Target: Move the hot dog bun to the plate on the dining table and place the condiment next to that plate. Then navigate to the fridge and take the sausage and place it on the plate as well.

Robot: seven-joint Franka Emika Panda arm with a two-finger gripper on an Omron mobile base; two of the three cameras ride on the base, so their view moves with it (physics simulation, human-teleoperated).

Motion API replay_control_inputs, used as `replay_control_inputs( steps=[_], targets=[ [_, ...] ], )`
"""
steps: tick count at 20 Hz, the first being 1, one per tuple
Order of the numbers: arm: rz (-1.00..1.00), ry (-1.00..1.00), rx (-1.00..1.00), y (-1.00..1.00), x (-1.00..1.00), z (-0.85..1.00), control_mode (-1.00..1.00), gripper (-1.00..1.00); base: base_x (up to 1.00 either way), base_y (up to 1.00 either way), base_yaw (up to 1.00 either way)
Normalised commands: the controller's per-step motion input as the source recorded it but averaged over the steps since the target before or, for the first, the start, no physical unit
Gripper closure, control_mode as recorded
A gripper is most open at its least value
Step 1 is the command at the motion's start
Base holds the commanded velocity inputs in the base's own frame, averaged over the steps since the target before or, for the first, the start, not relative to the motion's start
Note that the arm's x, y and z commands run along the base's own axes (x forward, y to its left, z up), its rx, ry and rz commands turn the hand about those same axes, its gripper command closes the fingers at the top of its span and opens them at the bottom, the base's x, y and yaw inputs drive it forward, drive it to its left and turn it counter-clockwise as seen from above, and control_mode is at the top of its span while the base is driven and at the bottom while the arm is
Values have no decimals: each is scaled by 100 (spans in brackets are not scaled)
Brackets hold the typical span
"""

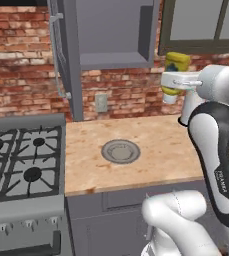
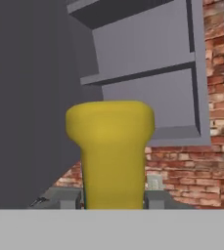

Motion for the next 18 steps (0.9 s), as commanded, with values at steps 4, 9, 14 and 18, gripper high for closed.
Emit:
replay_control_inputs(
  steps=[4,9,14,18],
  targets=[
    [0,0,0,0,0,0,100,100,-100,0,-22],
    [0,0,0,0,0,0,100,100,-96,0,-54],
    [0,0,0,0,0,0,100,100,-61,0,-78],
    [0,0,0,0,0,0,100,100,-48,0,-81]
  ],
)
